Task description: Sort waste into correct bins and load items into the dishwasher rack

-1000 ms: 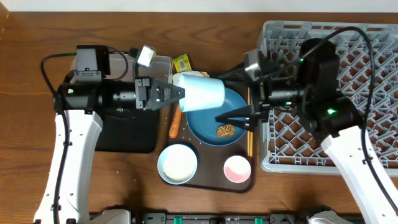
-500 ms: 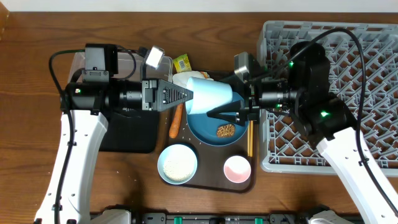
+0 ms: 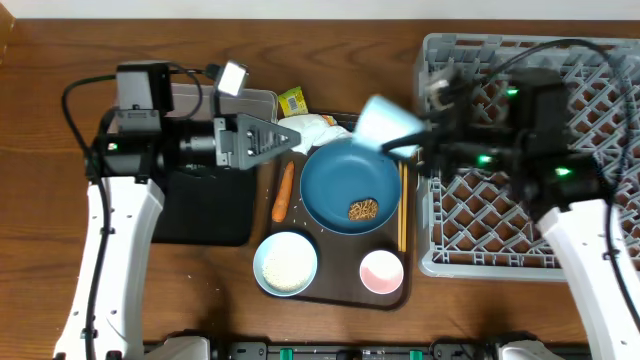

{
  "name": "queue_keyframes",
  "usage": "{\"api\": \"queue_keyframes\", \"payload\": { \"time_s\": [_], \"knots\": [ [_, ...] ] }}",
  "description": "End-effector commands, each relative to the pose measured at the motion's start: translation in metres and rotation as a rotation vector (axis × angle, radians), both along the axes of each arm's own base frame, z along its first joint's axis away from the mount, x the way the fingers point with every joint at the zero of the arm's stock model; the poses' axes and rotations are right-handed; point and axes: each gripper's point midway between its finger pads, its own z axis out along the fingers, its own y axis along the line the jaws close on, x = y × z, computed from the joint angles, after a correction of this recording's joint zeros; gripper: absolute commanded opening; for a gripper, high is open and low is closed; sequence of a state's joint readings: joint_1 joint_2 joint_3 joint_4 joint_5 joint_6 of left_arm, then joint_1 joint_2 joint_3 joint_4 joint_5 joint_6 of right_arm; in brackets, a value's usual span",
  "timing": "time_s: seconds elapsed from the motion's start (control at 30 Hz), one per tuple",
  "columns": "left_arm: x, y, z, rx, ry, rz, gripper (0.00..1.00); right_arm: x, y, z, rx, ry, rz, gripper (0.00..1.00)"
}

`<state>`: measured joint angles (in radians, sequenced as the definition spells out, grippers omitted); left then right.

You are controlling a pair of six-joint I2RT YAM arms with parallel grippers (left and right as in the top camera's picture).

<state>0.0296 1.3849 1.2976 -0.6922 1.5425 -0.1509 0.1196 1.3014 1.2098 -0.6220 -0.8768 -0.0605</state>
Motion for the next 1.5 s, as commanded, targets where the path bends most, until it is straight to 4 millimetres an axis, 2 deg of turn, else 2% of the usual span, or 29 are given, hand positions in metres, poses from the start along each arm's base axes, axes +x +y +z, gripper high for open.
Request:
{"api": "queue_keyframes", "payload": {
  "time_s": [0.0, 0.07, 0.1, 0.17, 0.23, 0.3, 0.37, 0.47, 0.53, 0.7, 0.8, 1.0, 1.13, 1.17, 1.27, 1.37, 1.47],
  "knots": [
    [0.002, 0.008, 0.008, -0.012, -0.014, 0.019, 0.98, 0.019, -0.064, -0.001, -0.087, 0.036, -0.292, 0.43],
    [0.004, 0.011, 0.008, -0.012, -0.014, 0.029, 0.98, 0.024, -0.098, -0.011, -0.123, 0.101, -0.450, 0.46],
    [0.004, 0.012, 0.008, -0.012, -0.014, 0.031, 0.98, 0.026, -0.123, -0.019, -0.147, 0.148, -0.558, 0.45],
    [0.004, 0.012, 0.008, -0.012, -0.015, 0.032, 0.98, 0.025, -0.155, -0.030, -0.180, 0.218, -0.706, 0.45],
    [0.004, 0.012, 0.008, -0.012, -0.015, 0.032, 0.98, 0.018, -0.198, -0.047, -0.226, 0.325, -0.924, 0.45],
    [0.004, 0.012, 0.008, -0.012, -0.015, 0.032, 0.98, 0.004, -0.233, -0.060, -0.253, 0.424, -1.117, 0.47],
    [0.004, 0.012, 0.008, -0.011, -0.015, 0.032, 0.98, -0.009, -0.257, -0.069, -0.282, 0.486, -1.232, 0.47],
    [0.004, 0.012, 0.008, -0.011, -0.015, 0.033, 0.98, -0.023, -0.278, -0.078, -0.305, 0.551, -1.310, 0.47],
    [0.005, 0.012, 0.007, -0.006, -0.014, 0.037, 0.98, -0.032, -0.285, -0.086, -0.311, 0.604, -1.330, 0.47],
    [0.007, 0.012, 0.004, 0.008, -0.011, 0.049, 0.98, -0.056, -0.288, -0.109, -0.360, 0.768, -1.334, 0.49],
    [0.007, 0.012, 0.004, 0.008, -0.011, 0.049, 0.98, -0.067, -0.292, -0.122, -0.424, 0.840, -1.342, 0.54],
    [0.007, 0.012, 0.004, 0.008, -0.012, 0.050, 0.98, -0.071, -0.288, -0.145, -0.450, 0.959, -1.300, 0.55],
    [0.008, 0.012, 0.003, 0.013, -0.011, 0.054, 0.98, -0.069, -0.275, -0.158, -0.409, 1.041, -1.229, 0.56],
    [0.008, 0.012, 0.003, 0.013, -0.010, 0.054, 0.98, -0.071, -0.274, -0.161, -0.415, 1.057, -1.221, 0.58],
    [0.008, 0.012, 0.003, 0.013, -0.009, 0.054, 0.98, -0.069, -0.272, -0.164, -0.405, 1.069, -1.209, 0.75],
    [0.008, 0.012, 0.003, 0.014, -0.009, 0.054, 0.98, -0.058, -0.264, -0.157, -0.332, 1.038, -1.182, 0.82],
    [0.007, 0.009, 0.002, 0.018, -0.023, 0.046, 0.98, -0.047, -0.257, -0.139, -0.276, 0.964, -1.145, 0.88]
  ]
}}
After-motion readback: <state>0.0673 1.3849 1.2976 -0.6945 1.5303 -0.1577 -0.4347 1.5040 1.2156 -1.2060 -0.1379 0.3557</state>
